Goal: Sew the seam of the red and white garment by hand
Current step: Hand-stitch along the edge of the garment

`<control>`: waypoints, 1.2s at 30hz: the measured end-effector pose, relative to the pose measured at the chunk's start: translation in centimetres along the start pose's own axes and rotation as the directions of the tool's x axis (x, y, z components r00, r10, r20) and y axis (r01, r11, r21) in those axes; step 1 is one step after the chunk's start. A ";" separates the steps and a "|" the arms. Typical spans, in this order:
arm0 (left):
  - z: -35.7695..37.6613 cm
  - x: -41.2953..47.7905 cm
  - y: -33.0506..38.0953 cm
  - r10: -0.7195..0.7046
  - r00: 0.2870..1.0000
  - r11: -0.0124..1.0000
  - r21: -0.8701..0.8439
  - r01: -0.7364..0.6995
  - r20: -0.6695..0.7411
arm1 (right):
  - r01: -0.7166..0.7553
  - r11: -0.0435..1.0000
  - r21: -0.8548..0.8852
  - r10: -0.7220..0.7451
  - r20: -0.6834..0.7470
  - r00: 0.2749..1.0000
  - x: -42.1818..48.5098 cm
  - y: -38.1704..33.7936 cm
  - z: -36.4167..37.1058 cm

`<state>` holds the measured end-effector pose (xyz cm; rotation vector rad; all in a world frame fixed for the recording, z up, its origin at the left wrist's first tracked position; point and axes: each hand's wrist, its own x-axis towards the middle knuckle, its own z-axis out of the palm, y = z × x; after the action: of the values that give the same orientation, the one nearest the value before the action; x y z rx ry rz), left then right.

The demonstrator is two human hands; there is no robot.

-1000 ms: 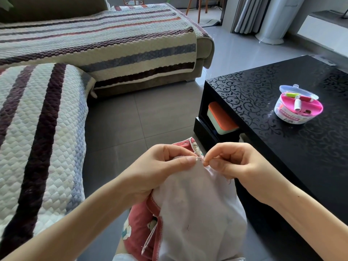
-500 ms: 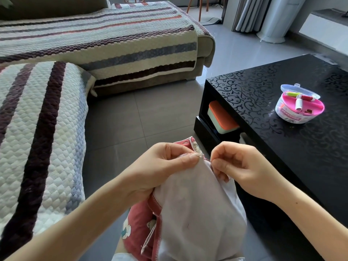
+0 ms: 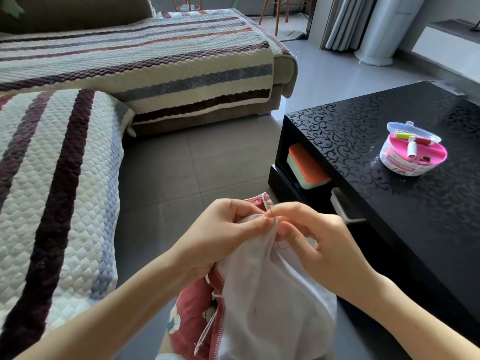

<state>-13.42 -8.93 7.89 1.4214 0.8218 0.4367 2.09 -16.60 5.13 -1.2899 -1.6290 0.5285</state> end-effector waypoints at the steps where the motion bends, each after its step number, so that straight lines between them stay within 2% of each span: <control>1: 0.0 0.0 -0.2 0.009 1.000 1.000 0.003 -0.009 0.006 | 0.001 1.000 0.008 -0.001 -0.012 1.000 0.0 0.0 0.1; 3: -0.1 0.0 -0.4 0.028 0.999 0.999 0.019 -0.028 0.018 | 0.039 0.995 -0.086 -0.048 -0.100 0.994 0.1 0.1 0.1; 4: 0.0 0.0 -0.3 0.035 0.999 0.999 0.020 -0.035 0.018 | 0.088 0.974 -0.208 -0.122 -0.154 0.981 0.2 0.1 0.0; 6: 0.1 0.0 -0.1 0.043 0.999 0.999 0.018 -0.043 0.014 | 0.170 0.869 -0.464 -0.303 -0.228 0.925 0.6 -0.1 0.0; 8: 0.1 0.0 0.0 0.057 0.998 0.996 0.070 -0.056 -0.004 | 0.265 0.772 -0.578 -0.451 -0.204 0.869 0.7 -0.6 0.1; 10: 0.0 0.1 0.0 0.075 0.997 0.989 0.132 -0.072 -0.018 | 0.358 0.696 -0.623 -0.539 -0.123 0.833 0.8 -0.6 0.2; 12: -0.1 0.0 0.2 0.073 0.997 0.984 0.167 -0.069 -0.022 | 0.411 0.667 -0.622 -0.570 -0.071 0.818 0.8 -0.2 0.3; 16: 0.1 -0.1 0.7 0.035 0.999 0.981 0.191 -0.037 0.012 | 0.480 0.720 -0.501 -0.575 -0.044 0.817 0.9 0.4 0.3; 20: 0.3 0.2 1.0 0.041 0.999 0.979 0.199 -0.040 0.000 | 0.422 0.869 -0.258 -0.464 -0.129 0.876 1.4 0.5 0.1; 24: 0.4 1.0 -1.1 0.036 0.985 0.923 0.385 0.032 -0.168 | 0.376 0.924 -0.075 -0.382 -0.255 0.888 2.2 -1.4 -0.8; 25: 0.5 0.9 -1.5 0.016 0.985 0.930 0.364 0.048 -0.170 | 0.336 0.942 0.017 -0.319 -0.280 0.906 2.7 -1.5 -1.1; 27: 0.5 0.8 -1.7 -0.033 0.993 0.958 0.280 0.065 -0.117 | 0.152 0.945 0.290 -0.076 -0.257 0.963 3.7 -1.3 -1.5; 28: 0.2 0.8 -1.6 -0.052 0.993 0.966 0.248 0.076 -0.102 | 0.028 0.883 0.468 0.061 -0.175 0.983 4.1 -1.0 -1.5; 30: -0.3 0.8 -1.3 -0.086 0.995 0.978 0.186 0.095 -0.057 | -0.246 0.610 0.753 0.298 0.069 0.952 4.7 -0.2 -1.6; 31: -0.5 0.8 -1.2 -0.103 0.994 0.983 0.149 0.106 -0.028 | -0.347 0.485 0.802 0.376 0.167 0.911 4.9 0.4 -1.8; 32: -0.7 0.8 -1.1 -0.119 0.993 0.987 0.112 0.119 -0.002 | -0.419 0.406 0.812 0.428 0.236 0.873 5.2 1.1 -2.3; 34: -0.9 0.7 -1.0 -0.146 0.989 0.988 0.065 0.143 0.038 | -0.501 0.375 0.780 0.481 0.299 0.824 6.1 3.1 -3.2; 36: -0.9 0.4 -0.8 -0.158 0.984 0.987 0.030 0.156 0.082 | -0.518 0.465 0.718 0.538 0.236 0.809 7.5 5.9 -3.8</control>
<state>-13.95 -8.16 7.05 1.3755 0.8659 0.2453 8.43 -8.56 5.22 -1.0839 -0.7330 1.4166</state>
